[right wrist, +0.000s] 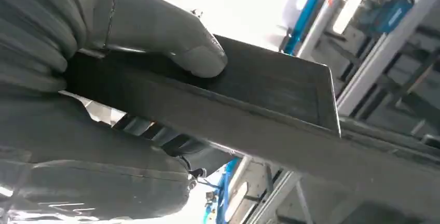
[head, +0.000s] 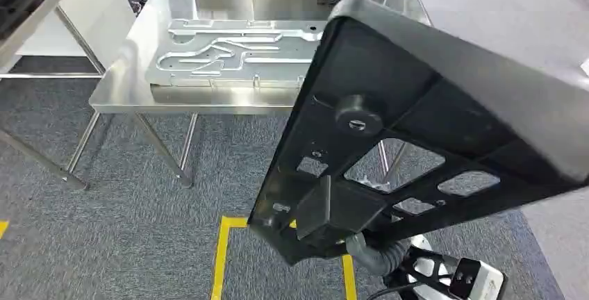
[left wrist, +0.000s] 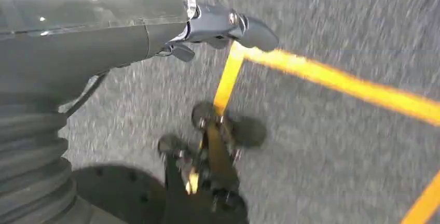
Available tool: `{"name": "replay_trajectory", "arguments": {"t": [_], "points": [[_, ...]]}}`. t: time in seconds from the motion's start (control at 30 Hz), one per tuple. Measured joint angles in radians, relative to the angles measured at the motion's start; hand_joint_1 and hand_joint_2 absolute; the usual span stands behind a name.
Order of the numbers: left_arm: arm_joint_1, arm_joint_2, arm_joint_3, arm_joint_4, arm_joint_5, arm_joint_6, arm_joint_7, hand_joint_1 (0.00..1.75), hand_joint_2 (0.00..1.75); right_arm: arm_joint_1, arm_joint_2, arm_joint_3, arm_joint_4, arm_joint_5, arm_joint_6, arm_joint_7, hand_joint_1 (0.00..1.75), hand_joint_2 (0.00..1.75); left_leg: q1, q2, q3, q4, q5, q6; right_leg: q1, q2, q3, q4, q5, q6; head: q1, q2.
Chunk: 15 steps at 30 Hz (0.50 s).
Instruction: Take the parts from the cabinet and place them on the table.
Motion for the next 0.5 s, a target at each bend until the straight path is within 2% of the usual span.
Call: {"name": "replay_trajectory", "arguments": {"t": [0.03,0.07,0.1,0.17,0.2,0.23,0.27,0.3,0.33,0.37,0.4,0.43,0.47,0.5], "points": [[-0.001,-0.001,0.000,0.000,0.000,0.000,-0.002,0.00,1.75,0.009,0.002,-0.003,-0.003,0.000,0.005,0.000,1.75,1.75,0.008,0.002,0.022,-0.019,0.001,0.002,-0.003,-0.001,-0.003,0.018,-0.001,0.003,0.000,0.000],[-0.001,-0.002,0.000,0.000,0.000,-0.001,-0.003,0.00,1.75,0.017,0.002,-0.009,-0.005,0.000,0.008,-0.002,1.75,1.75,0.006,0.002,0.039,-0.029,-0.004,0.008,-0.004,-0.010,-0.021,0.066,0.004,0.008,0.000,0.000],[-0.003,-0.002,0.000,0.000,-0.001,-0.002,-0.005,0.00,1.75,0.022,0.002,-0.013,-0.009,0.000,0.010,-0.002,1.75,1.75,0.007,0.005,0.048,-0.031,-0.009,0.011,-0.005,-0.012,-0.063,0.129,-0.008,0.013,0.000,0.000],[-0.003,-0.002,0.000,0.000,0.000,-0.002,-0.006,0.00,1.75,0.040,0.002,-0.021,-0.019,0.003,0.010,-0.002,1.75,1.75,0.007,0.008,0.064,-0.032,-0.026,0.012,-0.009,-0.013,-0.164,0.254,-0.079,0.019,0.000,0.000],[-0.002,-0.002,0.000,0.000,0.000,-0.003,-0.006,0.00,1.75,0.053,0.002,-0.023,-0.025,0.005,0.010,-0.002,1.75,1.75,0.007,0.008,0.075,-0.032,-0.035,0.011,-0.010,-0.013,-0.195,0.274,-0.107,0.023,0.000,0.000],[0.000,-0.002,0.000,0.000,0.002,-0.003,-0.006,0.00,1.75,0.062,0.002,-0.027,-0.034,0.007,0.007,-0.002,1.75,1.75,0.007,0.008,0.087,-0.032,-0.046,0.010,-0.010,-0.015,-0.210,0.264,-0.116,0.024,0.000,0.000],[0.002,-0.002,0.000,0.000,0.003,-0.003,-0.006,0.00,1.75,0.067,0.002,-0.030,-0.042,0.009,0.006,-0.002,1.75,1.75,0.007,0.009,0.104,-0.032,-0.057,0.009,-0.010,-0.018,-0.209,0.220,-0.088,0.025,0.000,0.000],[0.002,-0.003,0.000,0.000,0.005,-0.003,-0.007,0.00,1.75,0.067,0.002,-0.032,-0.052,0.009,0.005,-0.002,1.75,1.75,0.008,0.009,0.120,-0.032,-0.068,0.007,-0.010,-0.020,-0.192,0.149,-0.032,0.023,0.000,0.000],[0.001,-0.004,0.000,0.000,0.006,-0.004,-0.007,0.00,1.75,0.067,0.002,-0.034,-0.059,0.008,0.004,-0.002,1.75,1.75,0.007,0.011,0.133,-0.032,-0.078,0.004,-0.009,-0.024,-0.168,0.066,0.046,0.018,0.000,0.000],[0.000,-0.004,0.000,0.000,0.006,-0.004,-0.008,0.00,1.75,0.066,0.002,-0.038,-0.065,0.002,0.002,-0.002,1.75,1.75,0.007,0.012,0.137,-0.032,-0.088,0.000,-0.007,-0.035,-0.159,0.002,0.122,0.011,0.001,0.000],[-0.001,-0.003,0.000,0.000,0.006,-0.004,-0.007,0.00,1.75,0.064,0.002,-0.043,-0.069,-0.007,0.000,-0.003,1.75,1.75,0.003,0.009,0.147,-0.027,-0.099,-0.006,-0.003,-0.037,-0.158,0.001,0.103,0.003,0.000,0.000],[-0.005,-0.003,0.000,0.000,0.007,-0.005,-0.007,0.00,1.75,0.063,0.001,-0.047,-0.074,-0.019,-0.002,-0.002,1.75,1.75,0.002,0.011,0.144,-0.035,-0.109,-0.014,0.000,-0.034,-0.155,0.002,0.098,-0.003,0.000,0.000],[-0.004,-0.002,0.000,0.000,0.007,-0.005,-0.007,0.00,1.75,0.063,0.001,-0.051,-0.083,-0.027,-0.002,-0.003,1.75,1.75,0.002,0.012,0.160,-0.019,-0.097,-0.020,-0.004,-0.027,-0.152,-0.011,0.104,-0.010,0.001,0.000],[-0.003,-0.002,0.001,0.000,0.008,-0.005,-0.007,0.00,1.75,0.058,0.000,-0.056,-0.089,-0.034,-0.002,-0.003,1.75,1.75,0.002,0.013,0.160,-0.015,-0.093,-0.030,-0.004,-0.023,-0.142,-0.013,0.101,-0.020,0.000,0.000]]}}
